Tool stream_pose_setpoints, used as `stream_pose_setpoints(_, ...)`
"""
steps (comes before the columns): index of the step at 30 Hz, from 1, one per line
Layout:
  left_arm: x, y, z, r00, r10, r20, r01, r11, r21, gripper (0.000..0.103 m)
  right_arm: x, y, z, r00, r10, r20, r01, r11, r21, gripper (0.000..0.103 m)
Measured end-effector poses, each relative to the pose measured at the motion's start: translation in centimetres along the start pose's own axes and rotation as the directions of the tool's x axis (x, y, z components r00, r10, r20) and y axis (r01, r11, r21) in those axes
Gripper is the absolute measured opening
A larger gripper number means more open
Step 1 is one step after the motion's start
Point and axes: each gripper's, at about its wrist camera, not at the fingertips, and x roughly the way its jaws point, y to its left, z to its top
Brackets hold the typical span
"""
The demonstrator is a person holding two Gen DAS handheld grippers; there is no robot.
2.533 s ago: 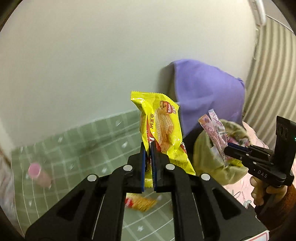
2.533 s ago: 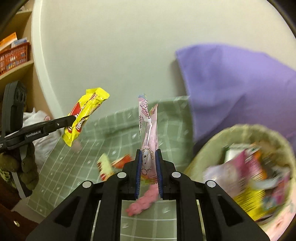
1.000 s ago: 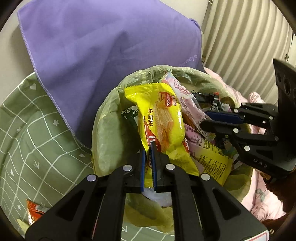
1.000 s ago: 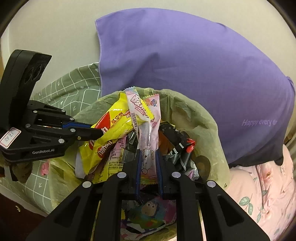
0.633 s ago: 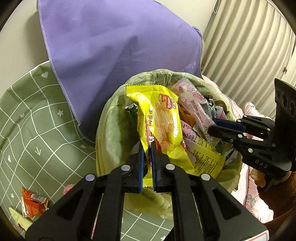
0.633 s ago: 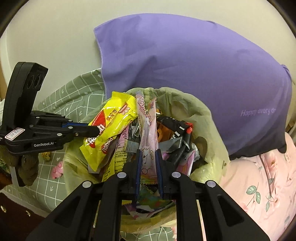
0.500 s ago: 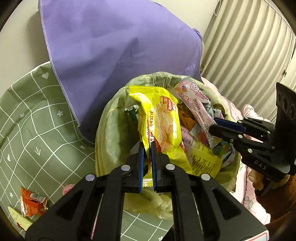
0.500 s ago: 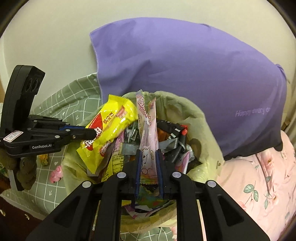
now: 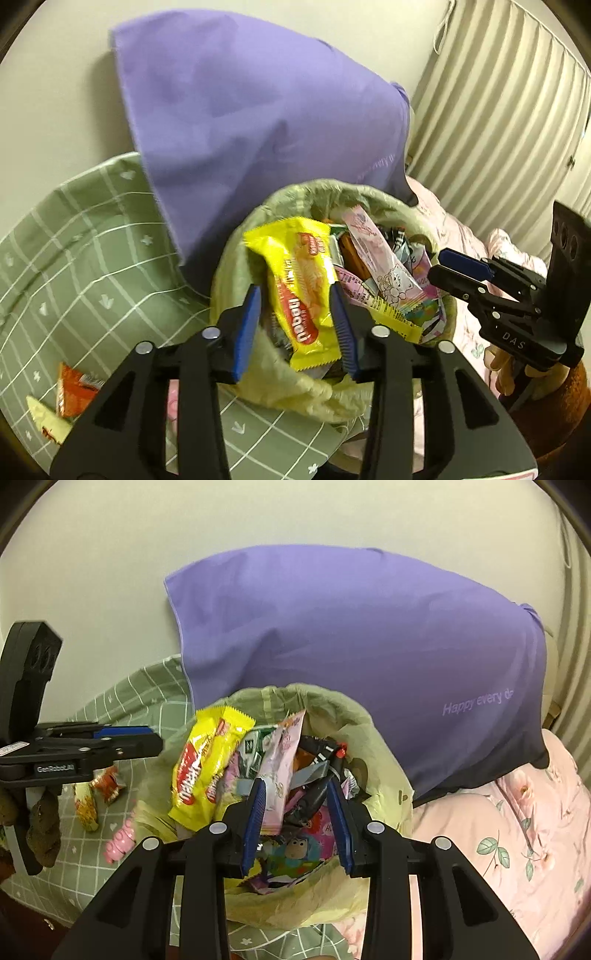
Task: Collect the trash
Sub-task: 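Open both tools to drop the wrappers into the yellow bag, then move both open tools back toward the remaining wrappers on the table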
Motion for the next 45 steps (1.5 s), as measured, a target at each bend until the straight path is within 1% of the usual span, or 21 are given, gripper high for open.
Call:
stream_pose_setpoints(1,-0.7,0.2,-0.2,1.0,0.006,0.013,-0.006,1.0,-0.011,0.044,-0.3,0.2,0.1,1.0,0.001,0.008,-0.001,1.0,0.005,0.033)
stream_pose_setpoints(5,-4.3,2.4,-1.7,0.996,0.06,0.066,-0.055,0.996,-0.072,0.044,-1.3,1.2,0.1,0.999,0.016,0.044,-0.017,1.0,0.024,0.033)
stream_pose_setpoints(7,-6.2,4.2,-2.7,0.989,0.12,0.085,-0.11,0.988,-0.106,0.045,-1.6,2.2,0.1,0.997,0.031,0.065,-0.033,0.999,0.026,0.033)
stream_pose_setpoints(8,-6.8,4.9,-3.2,0.986,0.144,0.088,-0.133,0.984,-0.12,0.048,-1.6,2.7,0.1,0.997,0.04,0.071,-0.042,0.999,0.024,0.033)
stream_pose_setpoints(11,-9.2,8.2,-5.5,0.97,0.227,0.085,-0.207,0.959,-0.194,0.051,-1.4,4.5,0.1,0.995,0.069,0.073,-0.07,0.997,0.012,0.033)
stream_pose_setpoints(13,-10.6,10.3,-7.4,0.96,0.27,0.075,-0.243,0.936,-0.255,0.051,-1.1,6.1,0.0,0.993,0.094,0.067,-0.094,0.996,-0.005,0.033)
stream_pose_setpoints(15,-12.0,12.9,-9.5,0.948,0.315,0.056,-0.281,0.903,-0.326,0.051,-0.7,7.8,0.0,0.991,0.124,0.056,-0.123,0.992,-0.031,0.033)
stream_pose_setpoints(17,-12.9,15.3,-11.5,0.937,0.349,0.03,-0.307,0.86,-0.407,0.051,-0.2,9.6,0.1,0.987,0.153,0.043,-0.15,0.987,-0.059,0.033)
stream_pose_setpoints(20,-13.3,17.5,-13.5,0.935,0.355,0.002,-0.308,0.815,-0.491,0.051,0.5,12.1,0.1,0.982,0.188,0.021,-0.186,0.979,-0.086,0.033)
stream_pose_setpoints(23,-12.8,19.2,-15.8,0.941,0.335,-0.049,-0.302,0.764,-0.571,0.051,1.0,13.9,-0.1,0.977,0.212,0.01,-0.211,0.973,-0.093,0.033)
stream_pose_setpoints(26,-11.9,19.9,-17.2,0.947,0.313,-0.075,-0.292,0.736,-0.611,0.051,1.7,15.1,-0.9,0.972,0.234,-0.01,-0.234,0.969,-0.076,0.033)
stream_pose_setpoints(28,-11.1,19.9,-17.6,0.95,0.3,-0.085,-0.286,0.727,-0.624,0.051,2.2,15.5,-1.5,0.968,0.247,-0.03,-0.249,0.966,-0.066,0.033)
stream_pose_setpoints(31,-9.1,19.4,-17.8,0.957,0.27,-0.105,-0.274,0.728,-0.628,0.051,2.7,16.0,-2.3,0.968,0.242,-0.06,-0.247,0.965,-0.084,0.033)
stream_pose_setpoints(33,-7.7,19.0,-17.6,0.95,0.286,-0.127,-0.302,0.728,-0.616,0.051,2.8,16.2,-2.6,0.97,0.233,-0.073,-0.239,0.966,-0.094,0.033)
stream_pose_setpoints(35,-6.5,19.0,-17.5,0.937,0.31,-0.163,-0.343,0.714,-0.61,0.051,2.9,16.1,-2.8,0.969,0.234,-0.079,-0.241,0.966,-0.09,0.033)
stream_pose_setpoints(36,-6.0,19.0,-17.4,0.934,0.308,-0.182,-0.353,0.714,-0.605,0.051,3.1,16.2,-2.9,0.967,0.238,-0.086,-0.245,0.965,-0.09,0.033)
stream_pose_setpoints(37,-5.7,19.0,-17.5,0.935,0.301,-0.19,-0.353,0.72,-0.598,0.051,3.3,16.3,-3.0,0.965,0.245,-0.096,-0.254,0.963,-0.092,0.033)
stream_pose_setpoints(39,-5.5,18.9,-17.4,0.936,0.293,-0.194,-0.351,0.744,-0.568,0.051,4.0,16.9,-3.3,0.95,0.283,-0.128,-0.297,0.949,-0.107,0.033)
stream_pose_setpoints(41,-5.8,19.1,-17.5,0.93,0.307,-0.202,-0.368,0.753,-0.545,0.051,4.6,18.0,-3.7,0.937,0.317,-0.146,-0.336,0.933,-0.129,0.033)
stream_pose_setpoints(43,-6.7,19.7,-17.7,0.92,0.334,-0.205,-0.391,0.751,-0.532,0.051,5.8,19.3,-4.0,0.917,0.358,-0.176,-0.384,0.913,-0.142,0.033)
stream_pose_setpoints(45,-8.2,20.8,-18.2,0.902,0.374,-0.216,-0.43,0.735,-0.524,0.051,7.0,20.4,-4.1,0.904,0.38,-0.196,-0.412,0.898,-0.154,0.033)
